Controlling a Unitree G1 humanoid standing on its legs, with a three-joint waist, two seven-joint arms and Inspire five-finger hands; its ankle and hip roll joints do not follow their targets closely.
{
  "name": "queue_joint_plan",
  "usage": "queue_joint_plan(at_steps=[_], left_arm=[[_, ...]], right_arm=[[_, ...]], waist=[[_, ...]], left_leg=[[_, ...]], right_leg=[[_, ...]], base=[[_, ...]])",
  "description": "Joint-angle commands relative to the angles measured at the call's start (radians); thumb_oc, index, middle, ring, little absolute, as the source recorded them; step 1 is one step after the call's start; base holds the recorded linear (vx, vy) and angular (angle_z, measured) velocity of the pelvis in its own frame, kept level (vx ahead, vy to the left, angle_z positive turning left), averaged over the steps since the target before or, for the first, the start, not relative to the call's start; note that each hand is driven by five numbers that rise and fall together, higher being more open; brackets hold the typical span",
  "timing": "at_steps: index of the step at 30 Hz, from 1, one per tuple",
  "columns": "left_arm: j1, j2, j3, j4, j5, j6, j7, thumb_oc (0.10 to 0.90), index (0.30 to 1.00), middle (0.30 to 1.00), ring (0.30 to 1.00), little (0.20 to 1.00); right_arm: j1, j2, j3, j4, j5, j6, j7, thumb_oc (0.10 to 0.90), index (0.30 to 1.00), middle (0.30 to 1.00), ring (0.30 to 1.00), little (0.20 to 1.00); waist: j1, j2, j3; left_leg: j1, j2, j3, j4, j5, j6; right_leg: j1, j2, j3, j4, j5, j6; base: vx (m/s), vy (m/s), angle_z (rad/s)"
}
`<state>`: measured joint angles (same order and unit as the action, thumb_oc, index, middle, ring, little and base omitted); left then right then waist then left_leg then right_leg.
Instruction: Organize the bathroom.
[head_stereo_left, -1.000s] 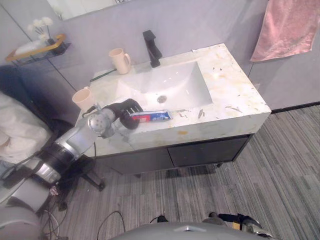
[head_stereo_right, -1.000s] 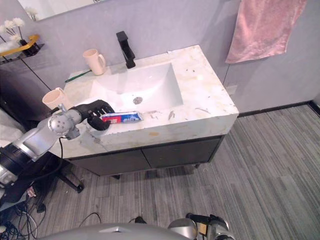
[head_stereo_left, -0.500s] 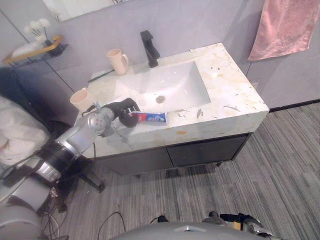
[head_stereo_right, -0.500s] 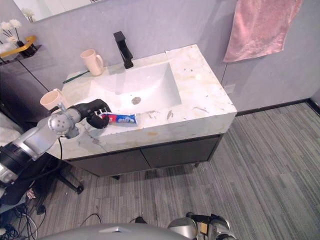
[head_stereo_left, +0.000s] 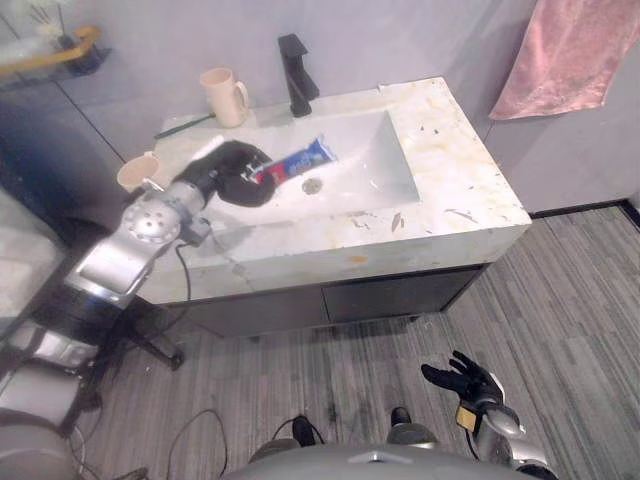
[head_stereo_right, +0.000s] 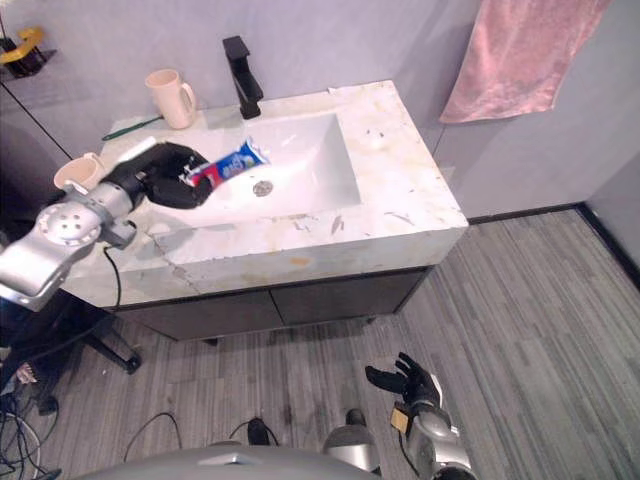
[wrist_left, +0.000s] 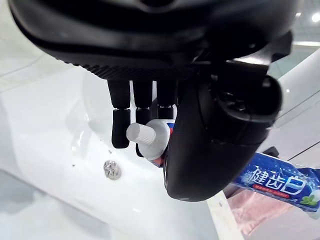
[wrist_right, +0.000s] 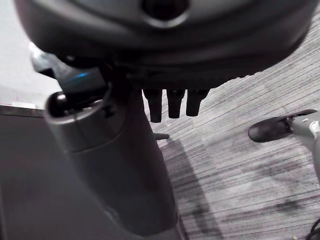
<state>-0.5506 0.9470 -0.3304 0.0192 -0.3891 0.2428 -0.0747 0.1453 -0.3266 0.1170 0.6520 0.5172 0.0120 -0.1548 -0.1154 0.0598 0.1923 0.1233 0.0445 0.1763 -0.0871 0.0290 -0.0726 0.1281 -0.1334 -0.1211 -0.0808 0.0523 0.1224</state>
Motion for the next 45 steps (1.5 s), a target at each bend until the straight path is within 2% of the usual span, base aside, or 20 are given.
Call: queue_joint_plan(at_steps=[1,3,7,9,10,11,13,16,17,19,20,22,23,24,25,28,31,34,38,45], left_arm=[[-0.095,0.115,0.186,-0.022,-0.094,-0.070,0.066,0.400,0.300,0.300,0.300,0.300],[-0.084,0.121,0.205,-0.034,-0.116,-0.071,0.079,0.400,0.300,0.300,0.300,0.300],[-0.013,0.161,0.320,-0.096,-0.235,-0.072,0.117,0.400,0.300,0.300,0.300,0.300],[-0.002,0.165,0.350,-0.136,-0.250,-0.035,0.149,0.400,0.300,0.300,0.300,0.300],[0.003,0.165,0.365,-0.153,-0.253,-0.018,0.164,0.400,0.300,0.300,0.300,0.300],[0.004,0.168,0.371,-0.163,-0.259,-0.003,0.171,0.400,0.300,0.300,0.300,0.300],[-0.004,0.166,0.371,-0.181,-0.264,0.026,0.183,0.400,0.300,0.300,0.300,0.300],[-0.018,0.167,0.367,-0.203,-0.289,0.050,0.201,0.400,0.300,0.300,0.300,0.300],[-0.038,0.161,0.350,-0.196,-0.313,0.039,0.202,0.400,0.300,0.300,0.300,0.300],[-0.069,0.144,0.317,-0.184,-0.394,0.014,0.193,0.400,0.300,0.300,0.300,0.300],[-0.074,0.144,0.313,-0.183,-0.401,0.013,0.191,0.400,0.300,0.300,0.300,0.300],[-0.130,0.098,0.250,-0.176,-0.434,-0.057,0.196,0.400,0.300,0.300,0.300,0.300],[-0.136,0.099,0.246,-0.172,-0.439,-0.061,0.195,0.400,0.300,0.300,0.300,0.300],[-0.172,0.054,0.207,-0.169,-0.472,-0.092,0.203,0.400,0.300,0.300,0.300,0.300],[-0.191,0.036,0.186,-0.169,-0.480,-0.102,0.213,0.400,0.300,0.300,0.300,0.300],[-0.263,-0.058,0.092,-0.183,-0.558,-0.141,0.308,0.400,0.300,0.300,0.300,0.300],[-0.290,-0.124,0.050,-0.156,-0.572,-0.156,0.335,0.400,0.300,0.300,0.300,0.300],[-0.276,-0.162,0.053,-0.145,-0.546,-0.189,0.358,0.400,0.300,0.300,0.300,0.300],[-0.251,-0.197,0.082,-0.106,-0.534,-0.205,0.314,0.400,0.300,0.300,0.300,0.300],[-0.245,-0.226,0.082,-0.091,-0.515,-0.165,0.288,0.400,0.300,0.300,0.300,0.300]], right_arm=[[0.041,-0.108,-0.098,-0.102,0.003,-0.043,0.038,0.800,0.900,0.900,0.900,0.900],[0.054,-0.122,-0.136,-0.146,0.038,-0.055,0.057,0.800,0.900,0.900,0.900,0.900],[0.137,-0.218,-0.417,-0.435,0.033,-0.064,0.099,0.800,0.900,0.900,0.900,0.900],[0.129,-0.287,-0.536,-0.568,0.070,-0.047,0.122,0.800,0.900,0.900,0.900,0.900],[0.108,-0.316,-0.590,-0.646,0.098,-0.068,0.126,0.800,0.900,0.900,0.900,0.900],[0.077,-0.363,-0.634,-0.729,0.063,-0.062,0.127,0.800,0.900,0.900,0.900,0.900],[0.051,-0.415,-0.664,-0.810,0.054,-0.091,0.126,0.800,0.900,0.900,0.900,0.900],[-0.006,-0.459,-0.678,-0.905,0.063,-0.187,0.134,0.800,0.900,0.900,0.900,0.900],[-0.081,-0.502,-0.655,-0.959,0.112,-0.264,0.124,0.800,0.900,0.900,0.900,0.900],[-0.180,-0.516,-0.595,-1.000,0.142,-0.382,0.095,0.800,0.900,0.900,0.900,0.900],[-0.192,-0.517,-0.585,-1.001,0.146,-0.393,0.091,0.800,0.900,0.900,0.900,0.900],[-0.356,-0.493,-0.451,-1.028,0.238,-0.425,0.058,0.800,0.900,0.900,0.900,0.900],[-0.369,-0.490,-0.442,-1.024,0.233,-0.422,0.057,0.800,0.900,0.900,0.900,0.900],[-0.459,-0.448,-0.339,-0.997,0.220,-0.409,0.034,0.800,0.900,0.900,0.900,0.900],[-0.496,-0.434,-0.285,-0.986,0.222,-0.417,0.009,0.800,0.900,0.900,0.900,0.900],[-0.650,-0.367,-0.069,-0.939,0.117,-0.358,-0.116,0.800,0.900,0.900,0.900,0.900],[-0.756,-0.295,0.058,-0.871,0.090,-0.328,-0.147,0.800,0.900,0.900,0.900,0.900],[-0.802,-0.261,0.111,-0.837,0.086,-0.311,-0.129,0.800,0.900,0.900,0.900,0.900],[-0.829,-0.215,0.150,-0.780,0.155,-0.257,-0.058,0.800,0.900,0.900,0.900,0.900],[-0.885,-0.139,0.205,-0.763,0.177,-0.177,-0.048,0.800,0.900,0.900,0.900,0.900]], waist=[[-0.024,-0.020,-0.061],[-0.031,-0.023,-0.059],[-0.074,-0.028,-0.054],[-0.092,-0.029,-0.053],[-0.098,-0.026,-0.050],[-0.104,-0.026,-0.053],[-0.108,-0.022,-0.054],[-0.101,-0.020,-0.066],[-0.087,-0.019,-0.072],[-0.064,-0.017,-0.079],[-0.061,-0.018,-0.078],[-0.024,-0.016,-0.088],[-0.023,-0.018,-0.086],[0.002,-0.019,-0.092],[0.011,-0.020,-0.093],[0.058,-0.027,-0.104],[0.094,-0.034,-0.114],[0.118,-0.039,-0.118],[0.144,-0.047,-0.127],[0.166,-0.049,-0.132]], left_leg=[[0.011,-0.066,-0.001,0.039,-0.051,0.061],[0.013,-0.065,0.001,0.030,-0.047,0.061],[0.019,-0.064,0.017,0.002,-0.039,0.060],[0.021,-0.064,0.023,0.000,-0.047,0.061],[0.017,-0.065,0.027,0.000,-0.045,0.060],[0.015,-0.066,0.032,0.000,-0.046,0.060],[0.015,-0.066,0.040,0.000,-0.046,0.061],[0.012,-0.066,0.044,0.000,-0.047,0.062],[0.013,-0.068,0.047,0.000,-0.048,0.065],[0.016,-0.071,0.043,0.000,-0.058,0.069],[0.013,-0.071,0.045,0.000,-0.052,0.069],[0.015,-0.074,0.035,0.000,-0.059,0.073],[0.012,-0.074,0.035,0.000,-0.054,0.073],[0.011,-0.075,0.024,0.000,-0.051,0.073],[0.011,-0.075,0.019,0.000,-0.050,0.074],[0.006,-0.079,-0.008,0.000,-0.043,0.076],[0.002,-0.081,-0.029,0.000,-0.038,0.074],[0.000,-0.082,-0.041,0.000,-0.037,0.074],[-0.004,-0.083,-0.058,0.000,-0.037,0.072],[0.001,-0.081,-0.070,0.000,-0.038,0.074]], right_leg=[[-0.026,0.086,-0.068,0.044,-0.043,-0.012],[-0.028,0.087,-0.063,0.041,-0.038,-0.009],[-0.046,0.095,-0.028,0.039,-0.024,0.006],[-0.050,0.096,-0.012,0.039,-0.025,0.011],[-0.058,0.097,-0.001,0.042,-0.021,0.012],[-0.064,0.097,0.006,0.046,-0.021,0.015],[-0.067,0.096,0.014,0.046,-0.018,0.017],[-0.066,0.097,0.021,0.043,-0.017,0.019],[-0.061,0.096,0.021,0.039,-0.015,0.019],[-0.052,0.093,0.019,0.035,-0.022,0.022],[-0.055,0.093,0.019,0.035,-0.017,0.020],[-0.045,0.089,0.009,0.031,-0.022,0.020],[-0.048,0.089,0.009,0.031,-0.017,0.018],[-0.042,0.085,-0.003,0.028,-0.016,0.014],[-0.038,0.083,-0.010,0.024,-0.016,0.013],[-0.021,0.076,-0.040,0.006,-0.013,0.007],[-0.011,0.071,-0.071,0.001,-0.016,0.001],[-0.003,0.065,-0.094,-0.002,-0.020,-0.002],[0.005,0.063,-0.123,0.000,-0.029,-0.006],[0.014,0.063,-0.141,0.009,-0.044,-0.016]], base=[[-0.11,0.002,-0.10],[-0.09,0.016,-0.08],[-0.11,0.058,-0.11],[-0.10,0.093,-0.20],[-0.11,0.102,-0.22],[-0.11,0.106,-0.28],[-0.04,0.083,-0.24],[-0.02,0.047,-0.10],[-0.01,0.044,-0.13],[0.01,0.037,-0.16],[0.01,0.018,-0.08],[0.00,0.000,0.00],[0.04,0.009,0.03],[0.01,-0.006,0.06],[0.04,-0.006,0.08],[0.04,-0.022,0.18],[0.06,-0.030,0.25],[0.05,-0.030,0.26],[0.04,-0.036,0.25],[0.02,-0.021,0.11]])
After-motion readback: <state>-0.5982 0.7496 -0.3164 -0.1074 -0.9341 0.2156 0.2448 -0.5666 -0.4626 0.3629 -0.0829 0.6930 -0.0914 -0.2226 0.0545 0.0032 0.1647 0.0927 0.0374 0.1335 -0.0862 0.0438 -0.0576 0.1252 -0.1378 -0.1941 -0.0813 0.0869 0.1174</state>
